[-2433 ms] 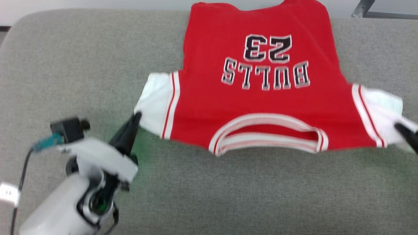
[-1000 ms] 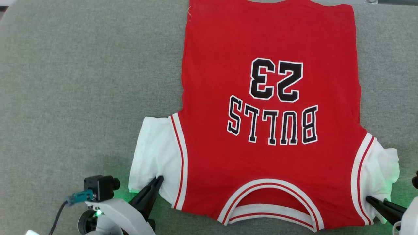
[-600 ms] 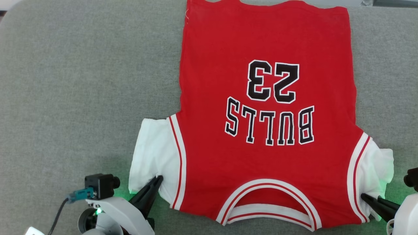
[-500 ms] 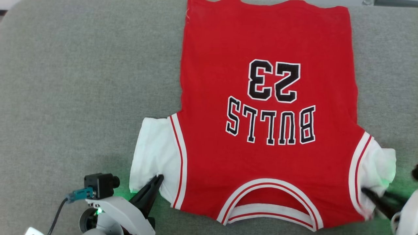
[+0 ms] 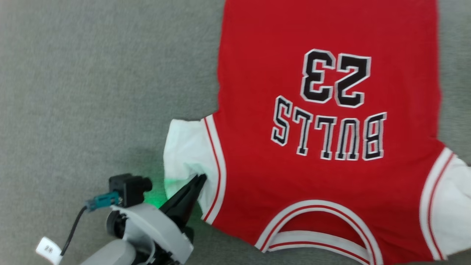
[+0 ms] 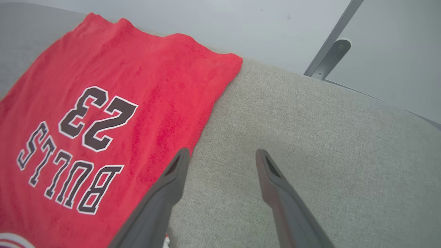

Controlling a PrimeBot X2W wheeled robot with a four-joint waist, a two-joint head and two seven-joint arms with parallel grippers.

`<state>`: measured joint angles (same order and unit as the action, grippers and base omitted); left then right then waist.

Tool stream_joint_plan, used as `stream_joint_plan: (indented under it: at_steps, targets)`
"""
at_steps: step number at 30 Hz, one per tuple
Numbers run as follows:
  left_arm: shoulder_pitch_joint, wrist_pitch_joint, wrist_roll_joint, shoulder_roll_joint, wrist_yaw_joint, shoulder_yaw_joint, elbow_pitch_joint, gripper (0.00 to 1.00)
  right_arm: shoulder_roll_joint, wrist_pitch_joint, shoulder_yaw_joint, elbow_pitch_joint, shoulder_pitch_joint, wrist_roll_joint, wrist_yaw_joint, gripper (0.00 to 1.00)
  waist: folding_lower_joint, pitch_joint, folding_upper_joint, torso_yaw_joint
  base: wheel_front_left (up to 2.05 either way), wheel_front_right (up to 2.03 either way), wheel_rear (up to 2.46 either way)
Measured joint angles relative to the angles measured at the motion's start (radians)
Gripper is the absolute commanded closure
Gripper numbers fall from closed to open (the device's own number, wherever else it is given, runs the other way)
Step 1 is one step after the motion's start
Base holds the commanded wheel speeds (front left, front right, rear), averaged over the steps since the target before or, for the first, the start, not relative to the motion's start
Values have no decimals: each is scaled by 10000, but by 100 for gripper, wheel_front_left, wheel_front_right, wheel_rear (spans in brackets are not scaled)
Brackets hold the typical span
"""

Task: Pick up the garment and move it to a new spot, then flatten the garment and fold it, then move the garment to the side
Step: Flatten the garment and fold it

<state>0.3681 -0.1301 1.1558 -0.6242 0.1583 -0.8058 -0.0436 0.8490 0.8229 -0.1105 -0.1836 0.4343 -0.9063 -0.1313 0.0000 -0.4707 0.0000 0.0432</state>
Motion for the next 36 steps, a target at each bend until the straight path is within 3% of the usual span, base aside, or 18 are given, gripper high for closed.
stream_joint_plan:
  at_steps: [7,12,17,25,26,27,28,29,36]
  targets:
    - [707,61,-518,309,-13,-180,-535,100,-119,1538,2019,2056,4143,1327,0,0,0,-890,0,641,0,0,0]
    - [1039,2,-755,589,-50,-257,-867,100,-640,1927,2734,4295,6370,2393,0,0,0,-1543,0,1210,0,0,0]
    - [1189,-153,-947,792,-92,-326,-1250,100,-995,2000,3172,6151,7617,3051,2,0,0,-2187,0,1742,0,0,0]
    - [1296,-201,-1035,861,-102,-341,-1666,100,-1014,1988,3568,7415,8891,3185,2,0,0,-2928,0,2287,0,0,0]
    - [1311,-199,-1047,857,-100,-343,-1687,100,-1001,1988,3622,7451,8946,3150,12,9,0,-2977,0,2317,0,0,0]
    - [1320,-198,-1053,849,-98,-349,-1709,100,-978,1977,3674,7473,9006,3101,12,47,0,-3011,0,2334,0,0,0]
    - [1333,-184,-1058,842,-98,-357,-1718,100,-949,1935,3731,7515,9061,3051,12,64,0,-3020,0,2339,0,0,0]
    - [1339,-153,-1058,836,-96,-360,-1718,100,-926,1864,3825,7549,9061,3001,12,100,1,-3007,0,2336,0,0,0]
    - [1408,-113,-1034,926,-121,-418,-1383,100,-1030,1003,4126,8075,8876,2629,10,100,0,-2674,0,2222,0,0,0]
